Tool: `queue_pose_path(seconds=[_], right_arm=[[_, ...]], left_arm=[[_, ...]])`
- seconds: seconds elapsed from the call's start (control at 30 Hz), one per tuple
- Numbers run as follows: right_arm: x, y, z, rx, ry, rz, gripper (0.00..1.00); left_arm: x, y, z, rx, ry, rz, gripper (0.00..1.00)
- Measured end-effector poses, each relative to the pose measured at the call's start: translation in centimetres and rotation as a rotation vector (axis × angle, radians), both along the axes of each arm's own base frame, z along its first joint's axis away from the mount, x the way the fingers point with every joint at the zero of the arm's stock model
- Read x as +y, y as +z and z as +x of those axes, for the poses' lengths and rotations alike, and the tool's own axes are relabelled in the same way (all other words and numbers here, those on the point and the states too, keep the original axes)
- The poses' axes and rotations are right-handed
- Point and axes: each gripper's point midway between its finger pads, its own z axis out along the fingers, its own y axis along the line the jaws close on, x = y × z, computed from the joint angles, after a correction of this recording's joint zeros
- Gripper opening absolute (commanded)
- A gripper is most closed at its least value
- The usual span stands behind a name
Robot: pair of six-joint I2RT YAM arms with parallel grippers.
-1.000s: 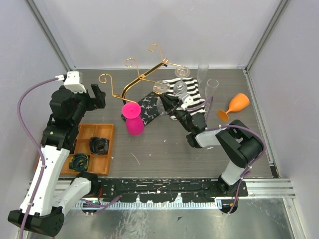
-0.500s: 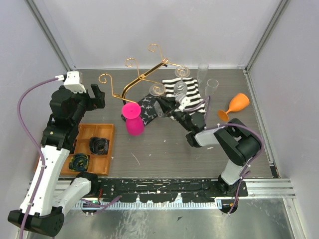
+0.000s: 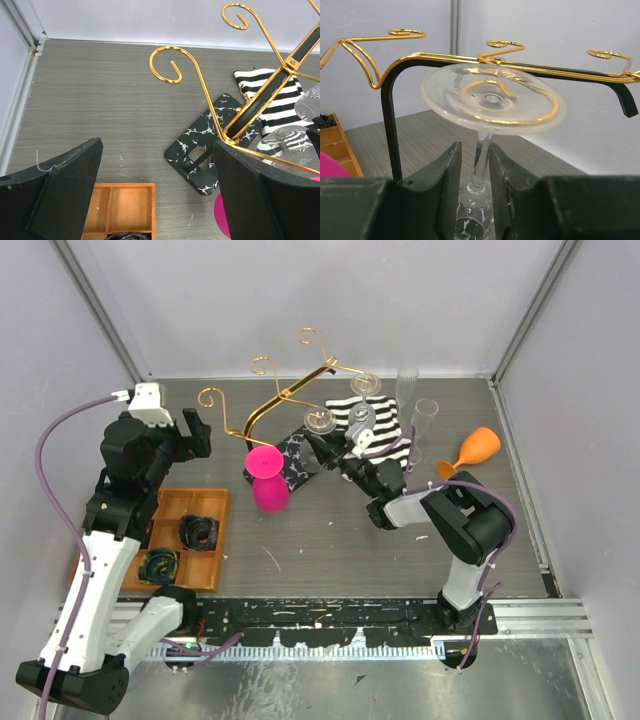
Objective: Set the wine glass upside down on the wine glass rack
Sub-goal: Turn the wine glass upside down at the wine rack.
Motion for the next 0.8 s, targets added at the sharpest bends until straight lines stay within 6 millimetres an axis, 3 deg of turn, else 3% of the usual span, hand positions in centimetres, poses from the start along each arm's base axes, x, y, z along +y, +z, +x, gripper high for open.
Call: queue_pose_path(seconds=[0.33,0.53,0.8], right_arm=[[0.1,0.1,-0.1,-0.001,0.007,0.004,0.5],[0.0,-0.1,-0.1,0.004,0.004,0.002,0.64],[-2.1,1.2,-1.5,-0.001,-0.041,0.032,0.73]], left_arm=[[0.0,0.0,0.0,0.0,0.0,0.0,0.98],[0.1,0.0,0.0,0.0,0.004,0.001,0.98],[0.1,0.0,0.0,-0.002,0.005,0.001,0.98]])
